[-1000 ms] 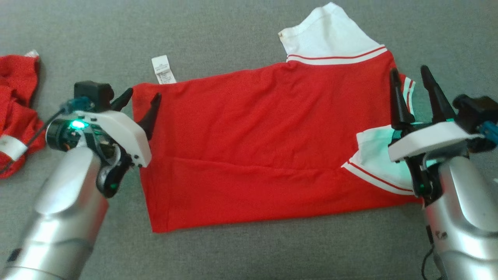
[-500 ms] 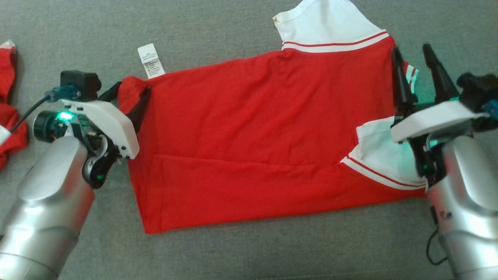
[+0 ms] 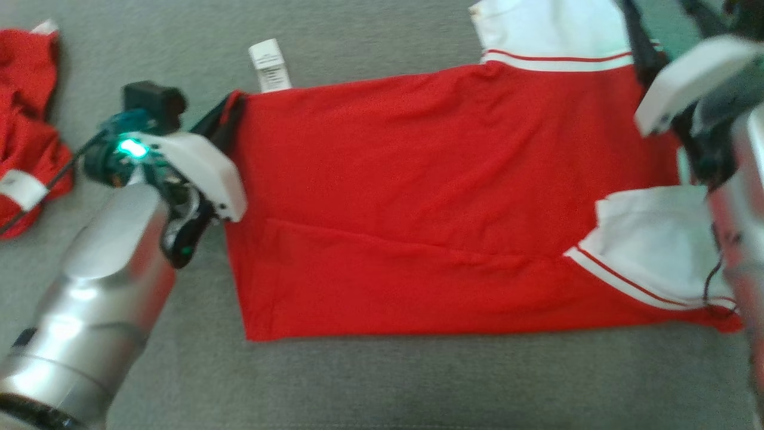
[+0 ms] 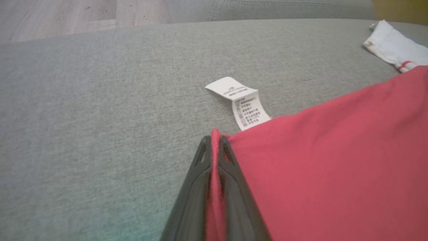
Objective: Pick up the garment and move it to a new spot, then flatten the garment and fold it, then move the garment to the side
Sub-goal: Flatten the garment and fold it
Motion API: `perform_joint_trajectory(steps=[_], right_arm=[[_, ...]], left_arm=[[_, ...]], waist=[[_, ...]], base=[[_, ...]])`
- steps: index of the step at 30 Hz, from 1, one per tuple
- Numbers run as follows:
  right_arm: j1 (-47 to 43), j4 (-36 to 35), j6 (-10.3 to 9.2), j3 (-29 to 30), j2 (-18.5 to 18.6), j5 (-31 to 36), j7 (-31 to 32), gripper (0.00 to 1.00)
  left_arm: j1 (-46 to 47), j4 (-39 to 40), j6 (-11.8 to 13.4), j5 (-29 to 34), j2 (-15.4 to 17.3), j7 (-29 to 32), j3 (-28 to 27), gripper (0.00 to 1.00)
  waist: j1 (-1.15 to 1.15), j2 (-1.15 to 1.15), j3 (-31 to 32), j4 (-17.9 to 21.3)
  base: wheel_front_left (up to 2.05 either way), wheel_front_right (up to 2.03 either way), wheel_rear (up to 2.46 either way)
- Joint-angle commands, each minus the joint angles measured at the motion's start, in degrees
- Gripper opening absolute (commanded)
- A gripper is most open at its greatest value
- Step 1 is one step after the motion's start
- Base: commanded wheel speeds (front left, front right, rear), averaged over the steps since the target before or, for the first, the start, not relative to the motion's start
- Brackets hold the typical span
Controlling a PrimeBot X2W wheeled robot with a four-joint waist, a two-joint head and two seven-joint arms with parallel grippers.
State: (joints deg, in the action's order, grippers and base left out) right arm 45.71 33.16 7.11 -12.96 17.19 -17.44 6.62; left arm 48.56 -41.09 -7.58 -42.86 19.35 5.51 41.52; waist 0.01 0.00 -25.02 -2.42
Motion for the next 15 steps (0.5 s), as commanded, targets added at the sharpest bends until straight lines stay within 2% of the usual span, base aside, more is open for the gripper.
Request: perform_joint_trajectory(steps=[1,8,15], right_arm=[[3.5,0.0,0.37,-1.3,0.9,0.6,3.3,1.00],[12.8,8.2,0.37,-3.3,4.6,3.3,14.3,1.00],[17.5,14.4,0.37,-3.2,7.4,5.2,19.6,1.00]], left_arm=[[3.2,1.6,0.1,0.1,1.2,-1.2,-0.4,0.00],[5.4,2.3,0.1,-1.7,-3.6,-5.0,5.0,0.00],[7.7,1.4,0.1,-3.9,-7.5,-8.1,9.7,0.00]], waist=[[-0.01,0.00,-1.3,-2.3],[-0.01,0.00,-3.0,-8.6],[-0.01,0.00,-5.0,-13.3]], base=[[0.00,0.00,0.00],[0.00,0.00,0.00],[0.00,0.00,0.00]])
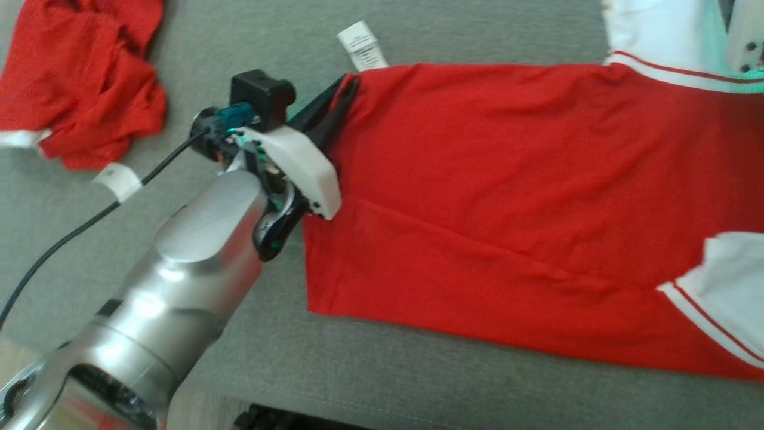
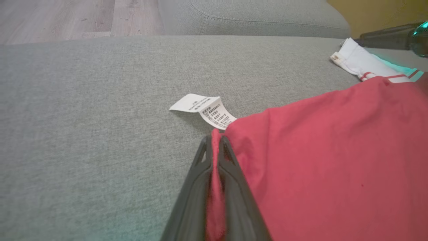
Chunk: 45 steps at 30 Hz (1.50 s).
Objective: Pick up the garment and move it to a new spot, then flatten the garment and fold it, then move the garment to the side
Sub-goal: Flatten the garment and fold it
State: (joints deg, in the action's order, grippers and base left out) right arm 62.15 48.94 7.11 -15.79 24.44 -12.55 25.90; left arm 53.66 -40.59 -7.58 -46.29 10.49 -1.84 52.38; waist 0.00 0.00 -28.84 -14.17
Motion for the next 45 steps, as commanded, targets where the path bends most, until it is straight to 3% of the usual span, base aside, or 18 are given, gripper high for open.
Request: perform_joint_trajectory(steps=[1,4,5,6,11,15,20,23,29,33,36,45], right_arm=[[1.4,-0.7,0.37,-0.4,0.5,0.4,0.7,1.00],[1.5,1.1,0.37,-1.0,0.9,0.2,2.3,1.00],[1.4,1.4,0.37,-1.4,0.9,0.0,2.8,0.45],[1.3,1.7,0.37,-1.5,0.9,-0.4,2.8,0.00],[1.9,0.6,0.37,-1.2,1.2,0.0,-3.1,0.00],[2.8,0.3,0.37,1.9,0.5,1.1,-12.1,0.00],[2.3,0.6,0.37,4.6,-1.6,0.9,-21.4,0.00],[1.2,0.8,0.37,6.5,-3.2,-0.8,-27.2,0.00],[-5.5,-2.8,0.37,5.1,-5.5,-6.6,-35.7,0.00],[-13.5,-9.2,0.37,2.5,-6.2,-12.8,-38.0,0.00],[-21.2,-15.4,0.37,1.5,-6.4,-17.2,-38.8,0.00],[-44.1,-27.7,0.37,5.5,-9.5,-24.0,-38.1,0.00]], left_arm=[[2.9,0.7,0.1,-0.8,1.0,-1.2,-0.5,0.00],[3.8,0.1,0.1,-1.7,0.5,-2.3,1.0,0.00],[4.0,-0.3,0.1,-2.0,0.4,-2.7,1.4,0.00],[4.1,-0.6,0.1,-2.4,0.4,-3.1,1.8,0.00],[4.5,-2.8,0.1,-4.2,1.1,-5.5,2.7,0.00],[5.5,-5.1,0.2,-4.8,1.7,-9.0,1.7,0.00],[5.7,-7.2,2.1,-4.1,2.4,-12.2,-0.7,0.00],[5.0,-7.1,4.2,-2.6,3.3,-13.0,-3.0,0.00],[-2.2,2.4,9.1,5.5,6.3,-13.1,-12.9,0.00],[-10.1,7.6,12.0,11.4,7.2,-13.1,-18.5,0.00],[-16.1,10.1,12.8,15.0,7.2,-13.1,-22.2,0.00],[-29.3,9.8,10.6,21.4,4.6,-13.2,-28.4,0.00]], waist=[[0.00,0.00,-1.5,-1.9],[0.00,0.00,-2.0,-2.3],[0.00,0.00,-2.1,-2.3],[0.00,0.00,-2.0,-2.2],[0.00,0.00,-1.6,-0.9],[0.00,0.00,-0.8,0.3],[0.00,0.00,0.9,1.9],[0.00,0.00,2.1,3.5],[0.00,0.00,5.1,7.2],[0.00,0.00,7.4,9.7],[0.00,0.00,9.0,11.3],[0.00,0.00,14.1,13.8]], base=[[0.00,0.00,0.00],[0.00,0.00,0.00],[0.00,0.00,0.00],[0.00,0.00,0.00],[0.00,0.00,0.00],[0.00,0.00,0.00],[0.00,0.00,0.00],[0.00,0.00,0.00],[0.00,0.00,0.00],[0.00,0.00,0.00],[0.00,0.00,0.00],[0.00,0.00,0.00]])
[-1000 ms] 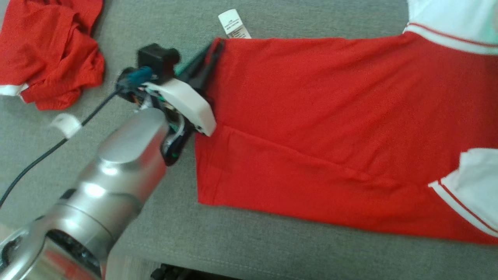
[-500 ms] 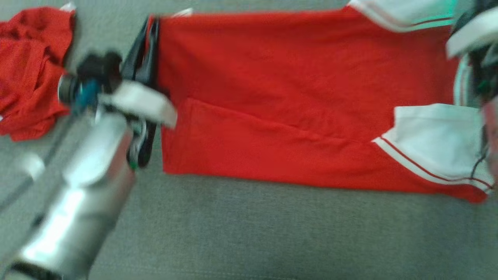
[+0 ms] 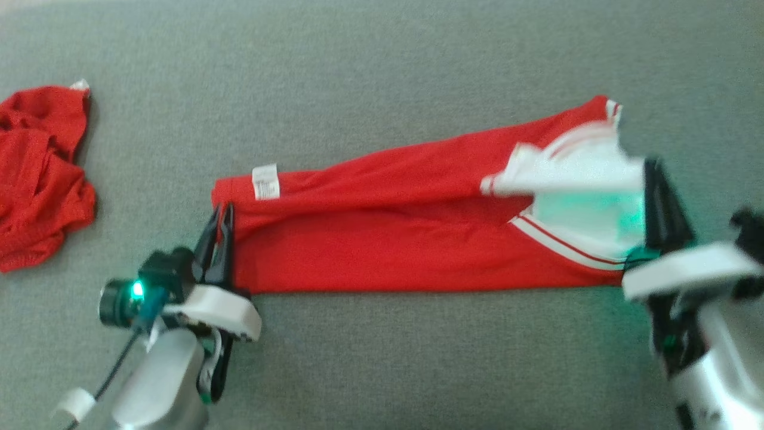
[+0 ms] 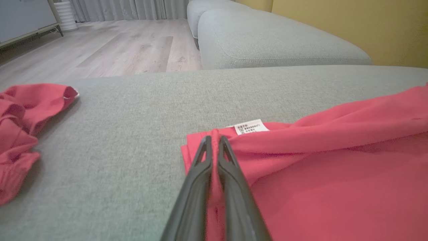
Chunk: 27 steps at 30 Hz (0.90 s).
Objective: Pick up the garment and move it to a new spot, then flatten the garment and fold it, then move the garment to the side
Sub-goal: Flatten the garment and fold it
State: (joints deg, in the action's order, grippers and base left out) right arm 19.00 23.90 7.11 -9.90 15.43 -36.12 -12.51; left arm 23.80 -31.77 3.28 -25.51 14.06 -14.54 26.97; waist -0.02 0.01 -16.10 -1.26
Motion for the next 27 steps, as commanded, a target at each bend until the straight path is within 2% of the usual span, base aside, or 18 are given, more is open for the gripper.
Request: perform_joint_trajectory(steps=[1,3,4,5,6,9,16,18,27], right_arm=[[-2.8,-3.4,0.37,0.1,-1.3,-0.7,0.6,0.00],[-5.8,-4.3,0.37,0.7,-2.6,-0.2,1.5,0.00],[-7.0,-4.4,0.37,1.1,-3.3,0.2,2.1,0.00],[-7.8,-4.3,0.37,1.7,-4.0,0.7,2.5,0.22],[-8.3,-4.5,0.37,2.5,-4.6,1.4,2.3,1.00],[-8.8,-5.0,0.37,4.4,-5.6,6.0,0.5,1.00],[-9.5,-5.0,0.37,7.2,-8.2,20.4,-2.3,1.00],[-10.6,-4.3,0.37,8.6,-9.9,23.8,-2.4,1.00],[-14.4,-2.0,0.37,10.1,-12.0,26.4,-2.5,1.00]], left_arm=[[-0.3,0.8,-0.5,1.2,0.6,-0.5,-3.5,0.00],[-1.8,0.4,-1.0,2.2,-0.4,-0.5,-4.6,0.00],[-2.4,0.2,-1.2,2.7,-0.7,-0.5,-5.2,0.11],[-3.0,-0.2,-1.1,3.2,-1.2,-0.5,-5.9,0.87],[-3.5,-0.4,-1.0,3.6,-1.6,-0.5,-6.6,1.00],[-5.5,0.7,0.0,5.5,-2.9,-0.5,-9.2,1.00],[-14.0,10.2,2.5,9.9,-7.0,-0.5,-17.6,1.00],[-17.9,13.5,1.8,11.5,-8.8,-0.5,-19.7,1.00],[-24.8,16.2,-1.2,14.4,-10.8,-0.5,-21.0,1.00]], waist=[[0.02,-0.01,1.8,1.0],[0.02,-0.01,2.6,1.2],[0.02,-0.01,3.0,1.3],[0.02,-0.01,3.4,1.3],[0.02,-0.01,3.6,1.3],[0.02,-0.01,4.6,1.3],[0.02,-0.01,7.3,0.3],[0.02,-0.01,8.7,-0.4],[0.02,-0.01,12.4,-1.1]], base=[[0.00,0.00,0.00],[0.00,0.00,0.00],[0.00,0.00,0.00],[0.00,0.00,0.00],[0.00,0.00,0.00],[0.00,0.00,0.00],[0.00,0.00,0.00],[0.00,0.00,0.00],[0.00,0.00,0.00]])
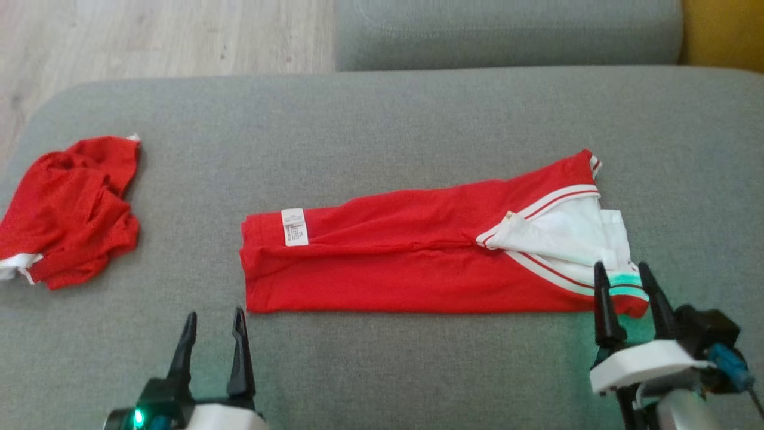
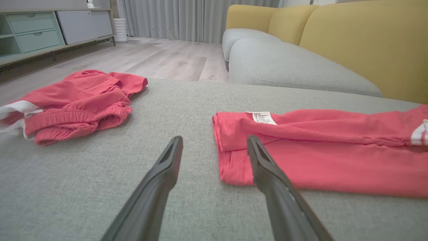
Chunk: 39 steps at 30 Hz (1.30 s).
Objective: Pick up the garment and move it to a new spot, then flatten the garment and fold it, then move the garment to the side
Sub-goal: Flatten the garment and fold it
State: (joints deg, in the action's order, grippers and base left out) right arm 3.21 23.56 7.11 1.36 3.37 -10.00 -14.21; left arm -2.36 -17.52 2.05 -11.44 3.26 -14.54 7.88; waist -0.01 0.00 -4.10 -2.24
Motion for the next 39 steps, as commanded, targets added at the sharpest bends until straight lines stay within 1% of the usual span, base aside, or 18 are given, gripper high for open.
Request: perform_joint_trajectory(steps=[1,8,14,17,21,23,26,30,36,39], right_arm=[[1.2,-1.3,0.37,-1.0,0.0,0.3,-0.8,1.00],[2.8,2.1,0.37,-0.7,-0.2,1.2,-0.8,1.00],[8.6,6.9,0.37,-0.8,0.8,1.0,-0.2,1.00],[13.1,10.2,0.37,-0.9,1.9,1.2,1.5,1.00],[18.9,16.1,0.37,0.6,3.5,2.2,4.9,1.00],[21.1,19.0,0.37,1.6,3.9,2.5,6.5,1.00],[23.3,23.2,0.37,2.3,4.2,2.7,8.6,1.00],[24.6,27.2,0.37,1.6,3.9,0.9,9.6,1.00],[24.6,32.7,0.37,1.4,4.8,-1.3,9.7,1.00],[24.5,34.4,0.37,1.6,4.6,-2.0,9.9,1.00]], left_arm=[[0.9,1.9,-0.2,0.6,-0.1,-0.5,-2.0,1.00],[0.7,2.0,-1.2,0.5,-0.3,-0.5,-1.8,1.00],[1.9,1.9,-1.3,-0.4,-0.4,-0.5,-0.4,1.00],[2.5,1.4,-1.4,-0.5,-0.4,-0.5,0.2,1.00],[3.5,0.4,-2.0,-0.9,-0.4,-0.5,1.3,1.00],[4.1,-0.1,-2.4,-1.3,-0.4,-0.5,2.0,1.00],[4.8,-0.5,-2.3,-1.7,-0.4,-0.5,2.5,1.00],[5.5,-0.4,-2.0,-2.1,-0.4,-0.5,2.8,1.00],[5.9,-0.5,-2.1,-1.7,-0.4,-0.5,3.2,1.00],[5.9,-0.5,-2.1,-1.7,-0.4,-0.5,3.2,1.00]], waist=[[0.01,0.00,0.7,-0.1],[0.01,0.00,0.2,-0.1],[0.01,0.00,-1.4,-0.1],[0.01,0.00,-2.4,-0.3],[0.01,0.00,-3.7,-0.7],[0.01,0.00,-4.4,-1.2],[0.01,0.00,-5.4,-1.9],[0.01,0.00,-6.4,-2.6],[0.01,0.00,-6.8,-3.0],[0.01,0.00,-6.8,-3.0]], base=[[0.00,0.00,0.00],[0.00,0.00,0.00],[0.00,0.00,0.00],[0.00,0.00,0.00],[0.00,0.00,0.00],[0.00,0.00,0.00],[0.00,0.00,0.00],[0.00,0.00,0.00],[0.00,0.00,0.00],[0.00,0.00,0.00]])
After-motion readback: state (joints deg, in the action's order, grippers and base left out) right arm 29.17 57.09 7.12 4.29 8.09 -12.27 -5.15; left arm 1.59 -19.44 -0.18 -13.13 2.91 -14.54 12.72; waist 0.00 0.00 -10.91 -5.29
